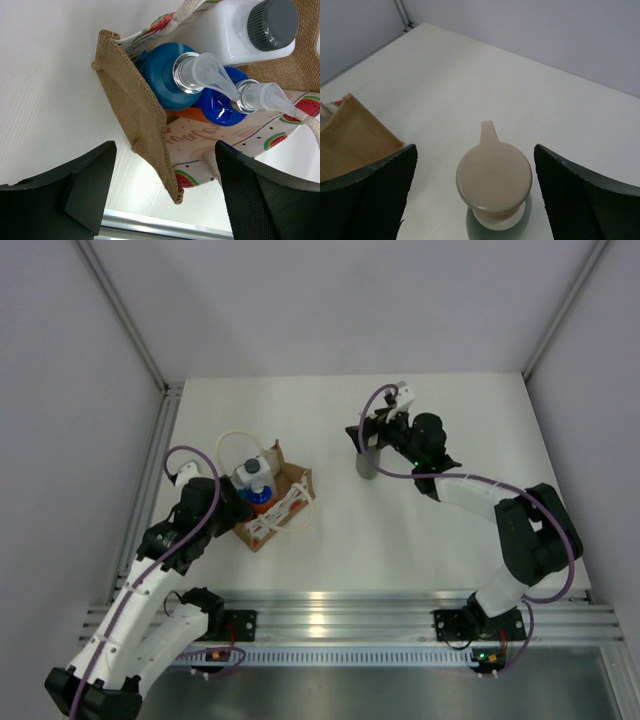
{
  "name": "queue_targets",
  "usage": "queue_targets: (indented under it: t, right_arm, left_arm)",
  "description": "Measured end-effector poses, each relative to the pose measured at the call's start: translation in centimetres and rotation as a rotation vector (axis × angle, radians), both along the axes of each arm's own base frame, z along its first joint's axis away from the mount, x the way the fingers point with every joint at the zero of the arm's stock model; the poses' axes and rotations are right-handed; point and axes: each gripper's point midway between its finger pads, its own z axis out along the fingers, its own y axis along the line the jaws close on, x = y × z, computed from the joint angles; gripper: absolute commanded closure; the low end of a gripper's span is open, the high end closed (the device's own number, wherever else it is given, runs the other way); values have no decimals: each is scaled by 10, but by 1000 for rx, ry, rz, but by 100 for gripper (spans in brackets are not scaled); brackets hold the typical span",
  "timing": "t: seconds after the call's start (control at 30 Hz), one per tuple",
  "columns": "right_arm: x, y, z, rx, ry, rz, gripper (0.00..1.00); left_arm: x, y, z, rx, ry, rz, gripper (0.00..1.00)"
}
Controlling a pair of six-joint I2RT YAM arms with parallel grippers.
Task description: Take the personal care products out of the canvas bag
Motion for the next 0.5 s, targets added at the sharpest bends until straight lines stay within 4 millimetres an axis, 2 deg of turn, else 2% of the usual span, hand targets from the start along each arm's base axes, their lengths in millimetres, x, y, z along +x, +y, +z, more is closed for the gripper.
queue_targets:
  t: [0.07, 0.33, 0.5]
  right_arm:
    - [2, 0, 14, 15, -51, 0, 0]
    - [0, -3, 38, 43, -104, -17, 1]
    - [-4, -7, 71, 75, -130, -51, 1]
  left_arm:
    - [0, 0, 0, -1, 0, -1, 15]
    - [0, -1, 0, -5, 2, -5, 15]
    - [0, -1, 0, -5, 1, 1, 15]
